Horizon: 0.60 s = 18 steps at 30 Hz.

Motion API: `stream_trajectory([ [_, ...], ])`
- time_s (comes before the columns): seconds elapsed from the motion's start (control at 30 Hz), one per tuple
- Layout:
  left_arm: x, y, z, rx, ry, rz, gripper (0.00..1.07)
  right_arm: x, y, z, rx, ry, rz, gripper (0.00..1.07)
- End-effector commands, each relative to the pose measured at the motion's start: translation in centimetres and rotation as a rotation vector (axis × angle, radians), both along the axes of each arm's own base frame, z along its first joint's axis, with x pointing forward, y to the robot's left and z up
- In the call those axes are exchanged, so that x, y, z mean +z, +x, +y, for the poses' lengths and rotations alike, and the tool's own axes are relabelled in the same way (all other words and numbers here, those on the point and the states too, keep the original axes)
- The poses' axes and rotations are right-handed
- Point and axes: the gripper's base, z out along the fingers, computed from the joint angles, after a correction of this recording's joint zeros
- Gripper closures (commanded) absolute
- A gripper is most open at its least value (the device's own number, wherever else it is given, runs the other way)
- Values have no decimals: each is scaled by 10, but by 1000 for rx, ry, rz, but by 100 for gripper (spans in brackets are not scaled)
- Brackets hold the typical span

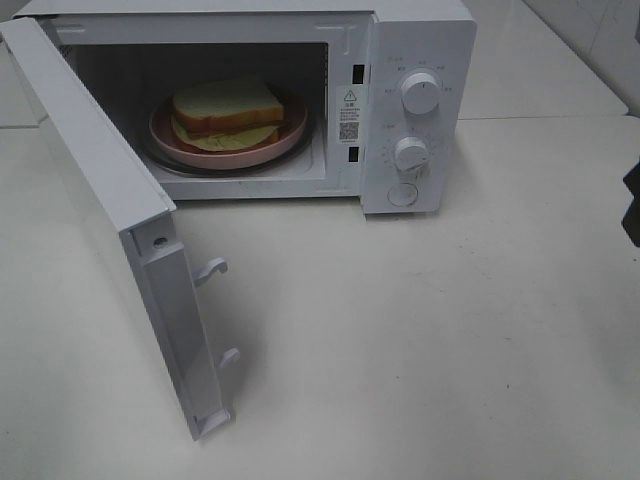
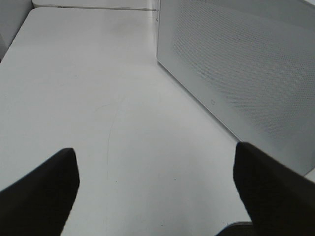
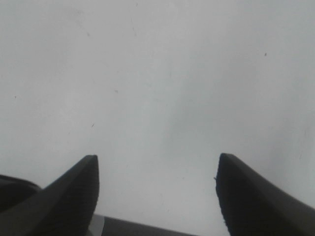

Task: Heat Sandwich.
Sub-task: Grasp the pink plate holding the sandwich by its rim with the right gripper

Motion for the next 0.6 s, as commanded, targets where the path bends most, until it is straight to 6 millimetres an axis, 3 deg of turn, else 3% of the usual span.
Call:
stream_trajectory([
  [0.03, 1, -1, 0, -3, -6, -19, 26, 7, -14, 0, -16, 44, 39, 40],
  [0.23, 1, -1, 0, -3, -6, -19, 26, 35, -47, -3, -12, 140, -112, 40],
  [0.47, 1, -1, 0, -3, -6, -19, 26, 41, -52, -4, 17, 148, -165, 40],
  [0.6, 1, -1, 0, -3, -6, -19, 26, 42, -50, -2, 125, 124, -201, 40],
])
